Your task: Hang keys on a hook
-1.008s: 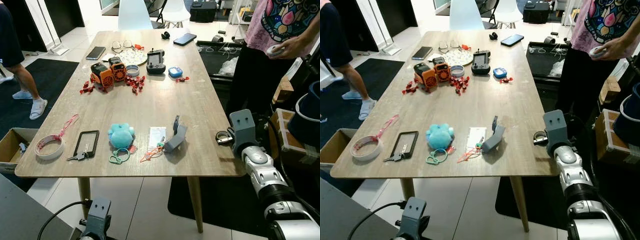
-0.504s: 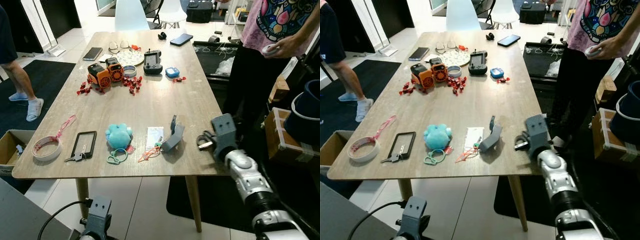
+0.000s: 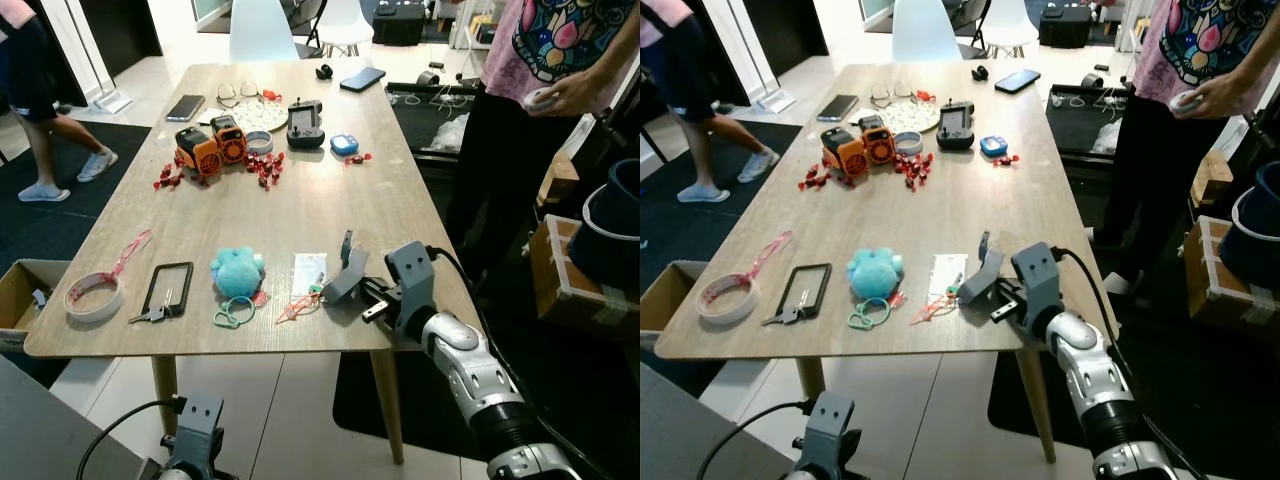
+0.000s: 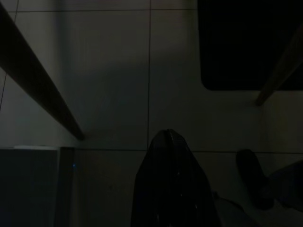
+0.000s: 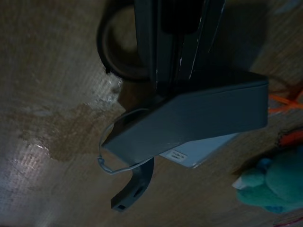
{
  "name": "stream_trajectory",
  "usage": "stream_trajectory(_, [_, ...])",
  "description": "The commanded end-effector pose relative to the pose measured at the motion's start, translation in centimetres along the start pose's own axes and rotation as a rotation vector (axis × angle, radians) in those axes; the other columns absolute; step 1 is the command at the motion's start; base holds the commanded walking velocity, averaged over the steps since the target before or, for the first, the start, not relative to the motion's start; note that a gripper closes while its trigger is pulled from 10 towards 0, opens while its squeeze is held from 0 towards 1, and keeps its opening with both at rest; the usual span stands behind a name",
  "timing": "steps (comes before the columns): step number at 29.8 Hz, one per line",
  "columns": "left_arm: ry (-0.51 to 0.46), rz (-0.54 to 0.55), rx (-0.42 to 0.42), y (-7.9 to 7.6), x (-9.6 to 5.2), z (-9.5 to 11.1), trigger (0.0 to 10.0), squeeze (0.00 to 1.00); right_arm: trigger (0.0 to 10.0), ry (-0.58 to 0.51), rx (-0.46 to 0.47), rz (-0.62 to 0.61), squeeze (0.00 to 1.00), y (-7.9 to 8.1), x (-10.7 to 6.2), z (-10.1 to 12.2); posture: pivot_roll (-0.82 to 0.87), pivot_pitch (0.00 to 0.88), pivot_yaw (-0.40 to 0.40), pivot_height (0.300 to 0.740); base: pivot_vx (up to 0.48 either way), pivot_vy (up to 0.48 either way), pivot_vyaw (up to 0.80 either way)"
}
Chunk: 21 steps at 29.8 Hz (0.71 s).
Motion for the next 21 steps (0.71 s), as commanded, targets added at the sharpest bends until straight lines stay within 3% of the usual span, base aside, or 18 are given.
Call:
stream_trajectory(1, [0.022, 0.006, -0.007, 0.2, -0.3, -0.7, 10.0, 0.01, 10.0, 0.000, 0.011, 0.017, 0.00, 0.4, -0.2, -0.1, 0.05, 0.111, 0.034, 0.740, 0.000, 0.000, 0.00])
stream_trajectory(12, [0.022, 0.010, -0.015, 0.3, -0.4, -0.9, 10.0, 0.01, 10.0, -0.034, 0.013, 0.062, 0.00, 1.4, -1.4, 0.5, 0.05, 0.112, 0.032, 0.740, 0.000, 0.000, 0.00])
stream_trajectory(18, [0.023, 0.009, -0.017, 0.2, -0.5, -0.9, 10.0, 0.01, 10.0, -0.038, -0.001, 0.023, 0.00, 0.9, -2.0, 0.4, 0.05, 0.112, 0.034, 0.740, 0.000, 0.000, 0.00])
stream_trajectory(21, [0.024, 0.005, -0.017, 0.1, -0.5, -1.0, 10.0, 0.01, 10.0, -0.038, -0.052, -0.065, 0.00, -0.4, -2.6, 0.0, 0.04, 0.114, 0.037, 0.740, 0.000, 0.000, 0.00])
Point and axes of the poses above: a point about 5 cm out from each wrist's last joint towards the gripper, its own x axis pointing out of the wrist towards the gripper, its own z axis along the axis of the wrist's last joint, y = z × x, the point moved 4 cm from there along x, pointing out of the wrist towards the gripper
